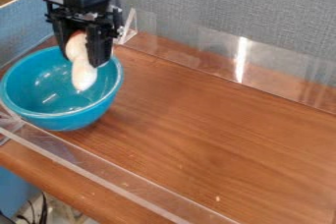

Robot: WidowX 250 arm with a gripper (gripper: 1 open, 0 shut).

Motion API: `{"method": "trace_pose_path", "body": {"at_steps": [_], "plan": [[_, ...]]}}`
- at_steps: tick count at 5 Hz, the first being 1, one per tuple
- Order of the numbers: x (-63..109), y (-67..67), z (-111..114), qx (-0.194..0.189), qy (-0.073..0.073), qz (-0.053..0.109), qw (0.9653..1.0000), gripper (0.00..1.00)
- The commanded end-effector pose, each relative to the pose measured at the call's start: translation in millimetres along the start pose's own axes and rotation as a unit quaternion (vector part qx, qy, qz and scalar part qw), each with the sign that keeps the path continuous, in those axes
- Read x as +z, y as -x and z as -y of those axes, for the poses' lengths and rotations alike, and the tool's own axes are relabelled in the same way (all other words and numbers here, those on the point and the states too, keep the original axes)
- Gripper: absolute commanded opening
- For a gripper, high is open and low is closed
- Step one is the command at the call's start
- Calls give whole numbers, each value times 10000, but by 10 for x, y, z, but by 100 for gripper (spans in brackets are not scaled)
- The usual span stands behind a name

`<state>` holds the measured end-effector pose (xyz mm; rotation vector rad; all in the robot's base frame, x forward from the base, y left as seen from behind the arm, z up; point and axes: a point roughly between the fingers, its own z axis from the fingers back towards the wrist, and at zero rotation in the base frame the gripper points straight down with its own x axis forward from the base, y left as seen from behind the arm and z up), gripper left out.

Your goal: Put the mushroom in the blue bowl

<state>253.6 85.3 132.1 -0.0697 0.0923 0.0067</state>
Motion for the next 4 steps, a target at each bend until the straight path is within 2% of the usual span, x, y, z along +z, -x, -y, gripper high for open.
{"method": "trace_pose_path", "body": {"at_steps": [1, 2, 3, 4], "plan": [[123, -26, -134, -37, -83, 145, 9999, 0], [159, -56, -214, -169, -96, 118, 9997, 0], [170, -33, -287, 235, -63, 159, 9996, 0], [172, -13, -357, 631, -23, 200, 9978, 0]]}}
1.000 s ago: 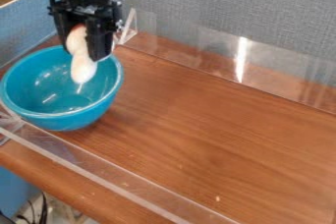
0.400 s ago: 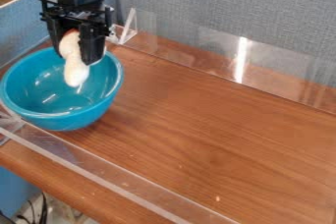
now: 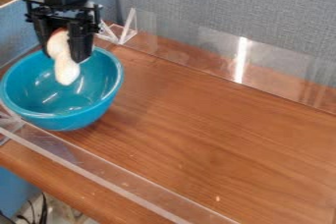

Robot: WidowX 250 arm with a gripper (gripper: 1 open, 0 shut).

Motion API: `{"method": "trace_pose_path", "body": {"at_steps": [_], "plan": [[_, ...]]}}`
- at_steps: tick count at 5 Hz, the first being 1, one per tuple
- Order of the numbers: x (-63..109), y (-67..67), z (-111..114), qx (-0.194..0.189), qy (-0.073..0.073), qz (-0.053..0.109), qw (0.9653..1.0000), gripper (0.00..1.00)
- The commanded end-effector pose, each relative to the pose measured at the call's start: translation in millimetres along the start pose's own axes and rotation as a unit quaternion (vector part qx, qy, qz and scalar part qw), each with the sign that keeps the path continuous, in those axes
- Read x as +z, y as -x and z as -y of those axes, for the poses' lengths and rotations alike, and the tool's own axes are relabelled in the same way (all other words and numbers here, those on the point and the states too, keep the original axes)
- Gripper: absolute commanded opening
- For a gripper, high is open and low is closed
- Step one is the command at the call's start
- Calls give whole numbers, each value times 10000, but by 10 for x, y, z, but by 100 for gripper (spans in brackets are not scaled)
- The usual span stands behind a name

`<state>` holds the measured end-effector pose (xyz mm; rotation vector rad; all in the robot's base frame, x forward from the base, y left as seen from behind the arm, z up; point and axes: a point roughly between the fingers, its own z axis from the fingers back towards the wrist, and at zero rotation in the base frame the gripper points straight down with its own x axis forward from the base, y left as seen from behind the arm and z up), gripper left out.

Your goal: Put the mushroom in the blue bowl

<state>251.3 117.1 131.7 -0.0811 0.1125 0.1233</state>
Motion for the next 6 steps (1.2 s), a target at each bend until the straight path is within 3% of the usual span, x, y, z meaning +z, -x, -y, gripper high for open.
{"method": "trace_pose_path", "body": {"at_steps": [1, 2, 3, 4, 6], "plan": [[195, -87, -41, 126, -70, 301, 9994, 0], [239, -140, -39, 185, -72, 302, 9993, 0], [238, -139, -148, 279, -73, 267, 9992, 100], [249, -136, -260, 368, -74, 261, 9990, 100], [296, -107, -230, 260, -62, 322, 9991, 100]]}}
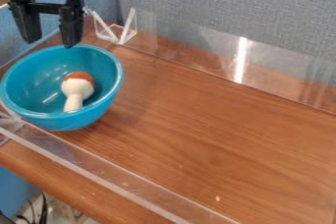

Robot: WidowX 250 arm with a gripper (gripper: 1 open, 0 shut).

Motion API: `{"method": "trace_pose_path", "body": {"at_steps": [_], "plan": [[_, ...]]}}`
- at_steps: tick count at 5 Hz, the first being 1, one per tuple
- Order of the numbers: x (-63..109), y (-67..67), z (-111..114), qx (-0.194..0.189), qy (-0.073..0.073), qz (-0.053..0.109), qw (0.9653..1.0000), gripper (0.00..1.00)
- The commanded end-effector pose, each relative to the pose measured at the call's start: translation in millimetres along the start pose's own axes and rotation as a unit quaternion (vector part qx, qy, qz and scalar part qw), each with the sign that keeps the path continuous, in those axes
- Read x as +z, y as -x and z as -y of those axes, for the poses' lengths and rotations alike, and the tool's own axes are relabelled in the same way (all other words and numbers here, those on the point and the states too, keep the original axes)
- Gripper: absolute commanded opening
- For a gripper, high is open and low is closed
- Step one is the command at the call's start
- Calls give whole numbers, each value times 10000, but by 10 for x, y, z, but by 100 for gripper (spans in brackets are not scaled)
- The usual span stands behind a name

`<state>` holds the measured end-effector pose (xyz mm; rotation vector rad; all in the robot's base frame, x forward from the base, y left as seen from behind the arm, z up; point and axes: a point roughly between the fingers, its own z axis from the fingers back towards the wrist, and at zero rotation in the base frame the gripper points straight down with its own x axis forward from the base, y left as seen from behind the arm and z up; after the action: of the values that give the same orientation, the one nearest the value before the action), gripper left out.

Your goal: Put the mushroom in the blue bowl

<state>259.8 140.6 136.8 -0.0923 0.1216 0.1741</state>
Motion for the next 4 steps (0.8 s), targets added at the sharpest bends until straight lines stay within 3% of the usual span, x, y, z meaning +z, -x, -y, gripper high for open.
{"method": "trace_pose_path", "body": {"at_steps": [1, 2, 4], "plan": [[260, -8, -13, -271, -120, 402, 9988, 100], [310, -15, -16, -548, -124, 449, 9974, 100], [566, 43, 127, -527, -171, 537, 9970, 100]]}}
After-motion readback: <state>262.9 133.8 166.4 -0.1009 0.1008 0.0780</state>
